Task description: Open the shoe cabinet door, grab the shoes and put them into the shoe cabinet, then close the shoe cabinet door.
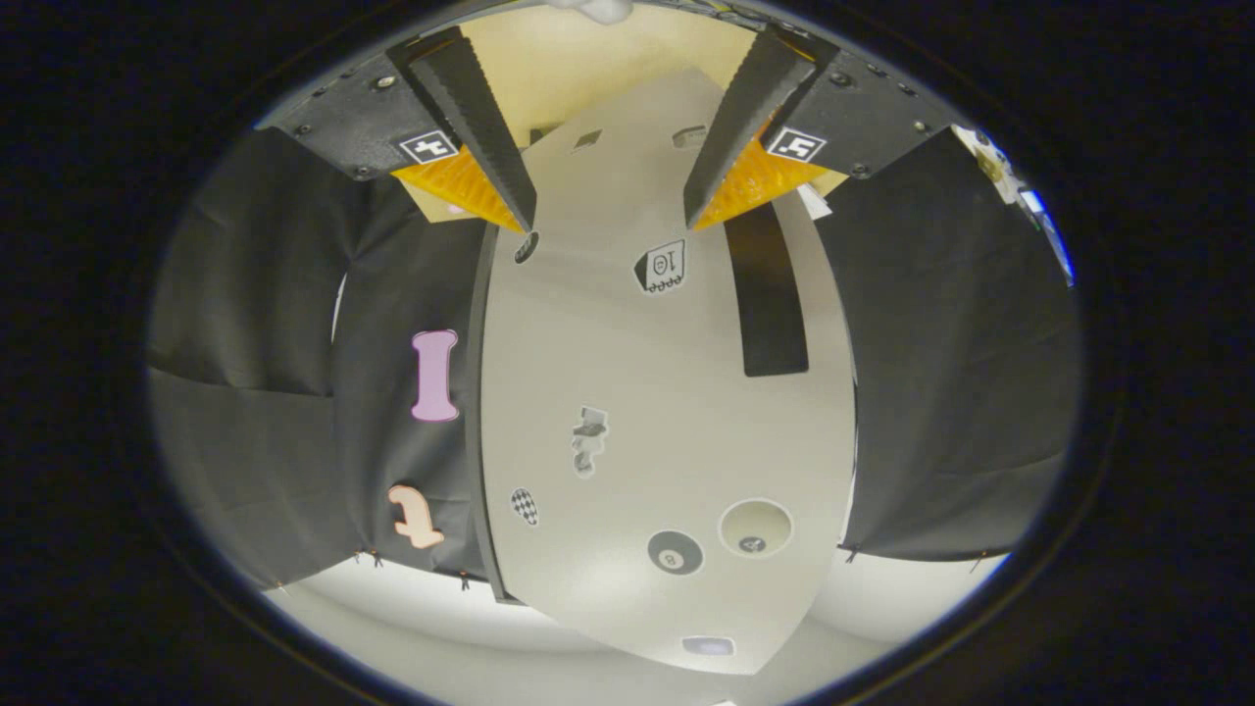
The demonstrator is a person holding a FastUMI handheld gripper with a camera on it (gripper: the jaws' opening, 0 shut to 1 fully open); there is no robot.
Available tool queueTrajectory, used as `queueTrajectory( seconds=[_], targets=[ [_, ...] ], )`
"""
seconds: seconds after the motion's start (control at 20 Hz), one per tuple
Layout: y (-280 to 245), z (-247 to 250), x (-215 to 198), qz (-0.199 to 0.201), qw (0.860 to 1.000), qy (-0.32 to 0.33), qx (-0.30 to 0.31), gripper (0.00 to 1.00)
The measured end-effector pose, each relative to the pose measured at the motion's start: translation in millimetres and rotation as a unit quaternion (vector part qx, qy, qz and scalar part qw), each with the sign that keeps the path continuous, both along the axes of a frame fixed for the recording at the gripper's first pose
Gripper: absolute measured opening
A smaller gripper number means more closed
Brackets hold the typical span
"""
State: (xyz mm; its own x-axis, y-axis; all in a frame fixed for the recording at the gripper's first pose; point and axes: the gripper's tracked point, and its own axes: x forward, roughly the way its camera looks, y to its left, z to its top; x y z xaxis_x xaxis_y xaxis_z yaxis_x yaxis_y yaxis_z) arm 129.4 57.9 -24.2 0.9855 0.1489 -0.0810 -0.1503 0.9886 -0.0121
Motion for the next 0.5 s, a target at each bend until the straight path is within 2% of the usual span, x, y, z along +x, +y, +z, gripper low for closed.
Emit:
queueTrajectory(
  seconds=[0.5],
  targets=[
    [18.6, 11.1, -32.2, -0.007, 1.0, -0.015, 0.011, 0.99]
  ],
)
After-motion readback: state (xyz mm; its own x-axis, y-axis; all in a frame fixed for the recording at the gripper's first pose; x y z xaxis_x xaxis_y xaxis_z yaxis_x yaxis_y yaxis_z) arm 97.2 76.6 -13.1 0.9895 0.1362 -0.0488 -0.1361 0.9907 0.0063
